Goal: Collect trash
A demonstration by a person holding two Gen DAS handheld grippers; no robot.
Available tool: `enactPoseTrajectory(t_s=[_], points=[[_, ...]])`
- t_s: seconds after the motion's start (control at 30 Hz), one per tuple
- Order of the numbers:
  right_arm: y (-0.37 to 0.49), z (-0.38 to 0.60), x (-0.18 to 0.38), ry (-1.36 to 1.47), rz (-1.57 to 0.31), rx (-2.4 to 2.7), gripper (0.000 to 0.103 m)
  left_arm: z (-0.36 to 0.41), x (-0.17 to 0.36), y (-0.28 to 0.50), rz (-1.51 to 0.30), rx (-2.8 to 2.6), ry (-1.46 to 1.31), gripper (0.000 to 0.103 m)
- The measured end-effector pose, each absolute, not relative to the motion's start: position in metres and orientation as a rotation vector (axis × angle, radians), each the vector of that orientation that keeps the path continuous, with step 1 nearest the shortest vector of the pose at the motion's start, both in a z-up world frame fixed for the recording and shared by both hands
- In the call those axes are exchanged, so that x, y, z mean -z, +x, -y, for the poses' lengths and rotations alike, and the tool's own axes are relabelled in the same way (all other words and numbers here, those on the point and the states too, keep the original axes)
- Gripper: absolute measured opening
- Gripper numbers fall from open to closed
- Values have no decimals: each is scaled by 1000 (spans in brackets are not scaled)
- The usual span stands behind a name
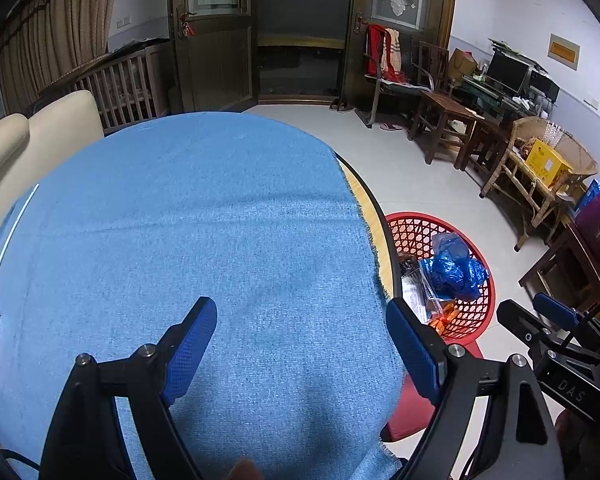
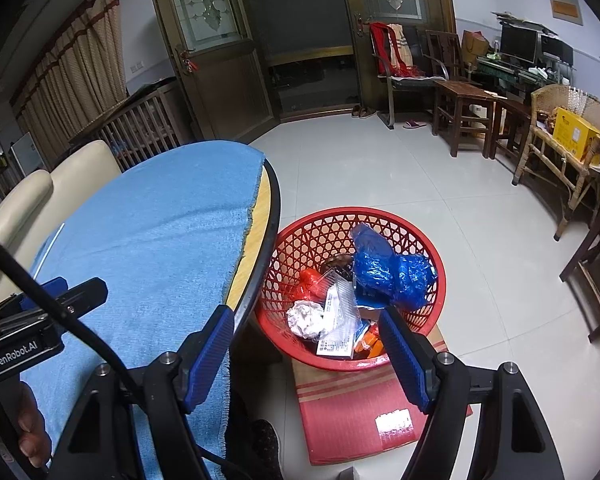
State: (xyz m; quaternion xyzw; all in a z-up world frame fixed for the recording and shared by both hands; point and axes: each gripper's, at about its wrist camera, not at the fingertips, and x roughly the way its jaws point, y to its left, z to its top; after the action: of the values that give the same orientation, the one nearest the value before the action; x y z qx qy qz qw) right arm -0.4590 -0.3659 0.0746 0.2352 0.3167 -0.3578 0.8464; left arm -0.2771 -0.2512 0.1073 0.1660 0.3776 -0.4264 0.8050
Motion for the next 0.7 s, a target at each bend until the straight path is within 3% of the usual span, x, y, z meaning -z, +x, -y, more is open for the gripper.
enactPoseTrajectory(t_s=[0.7], points=[[-458, 362, -80, 484, -662, 757, 78, 249, -111, -281, -792, 927, 345, 87]])
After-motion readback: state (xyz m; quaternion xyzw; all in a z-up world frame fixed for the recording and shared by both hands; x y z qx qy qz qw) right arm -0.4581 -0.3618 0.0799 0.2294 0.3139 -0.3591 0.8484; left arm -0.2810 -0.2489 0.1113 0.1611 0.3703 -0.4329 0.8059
